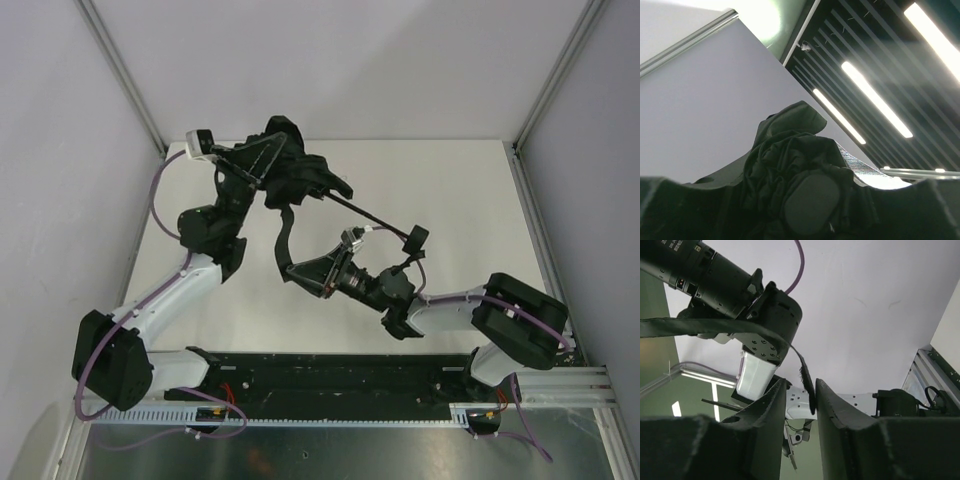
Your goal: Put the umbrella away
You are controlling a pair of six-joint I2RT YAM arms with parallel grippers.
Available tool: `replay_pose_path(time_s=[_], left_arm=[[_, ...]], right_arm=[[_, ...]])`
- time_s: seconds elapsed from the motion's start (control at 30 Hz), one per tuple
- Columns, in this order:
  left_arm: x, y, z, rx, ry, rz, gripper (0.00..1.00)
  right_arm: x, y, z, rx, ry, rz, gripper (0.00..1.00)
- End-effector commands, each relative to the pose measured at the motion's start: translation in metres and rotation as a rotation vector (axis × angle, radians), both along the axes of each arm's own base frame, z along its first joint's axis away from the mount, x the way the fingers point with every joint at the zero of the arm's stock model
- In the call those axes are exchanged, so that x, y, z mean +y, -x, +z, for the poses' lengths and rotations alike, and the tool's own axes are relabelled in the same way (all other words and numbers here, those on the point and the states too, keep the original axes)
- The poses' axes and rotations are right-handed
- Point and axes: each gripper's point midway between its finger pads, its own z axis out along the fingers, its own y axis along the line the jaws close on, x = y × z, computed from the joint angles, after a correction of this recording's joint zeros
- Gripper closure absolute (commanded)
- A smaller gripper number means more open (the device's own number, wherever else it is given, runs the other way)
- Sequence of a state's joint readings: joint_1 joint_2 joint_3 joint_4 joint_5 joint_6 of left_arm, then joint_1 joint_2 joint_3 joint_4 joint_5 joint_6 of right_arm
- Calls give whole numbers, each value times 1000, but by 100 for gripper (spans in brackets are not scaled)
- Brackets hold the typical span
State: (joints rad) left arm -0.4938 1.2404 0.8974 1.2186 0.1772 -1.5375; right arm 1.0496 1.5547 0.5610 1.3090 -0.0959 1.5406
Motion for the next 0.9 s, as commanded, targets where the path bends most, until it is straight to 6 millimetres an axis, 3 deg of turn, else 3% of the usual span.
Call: replay_pose_path(time_s=[0.0,0.13,0.3,0.43,0.57,0.67,0.73,0.87], left_arm=[[12,22,29,-83,97,-23,100],[9,27,32,-94,95,-41,100],[-4,41,26,-116,12,-131,100],[-30,51,-7,-98,-204,-254,100],[-55,58,-66,-45,-418,-397,100],[-65,67,-104,-15,-513,-496,100],[-67,74,-119,-14,-552,-535,100],[-68,85,-119,-77,-576,-532,100]], right_arm=[[-31,22,90,-247,-290,6,70],[-31,17,87,-261,-276,8,95],[-56,-1,84,-360,-216,72,100],[-95,-20,56,-409,-27,226,100],[-116,-31,37,-426,140,333,100],[-117,-30,34,-454,211,384,100],[-114,-35,27,-452,264,390,100],[-87,-41,1,-416,370,440,100]])
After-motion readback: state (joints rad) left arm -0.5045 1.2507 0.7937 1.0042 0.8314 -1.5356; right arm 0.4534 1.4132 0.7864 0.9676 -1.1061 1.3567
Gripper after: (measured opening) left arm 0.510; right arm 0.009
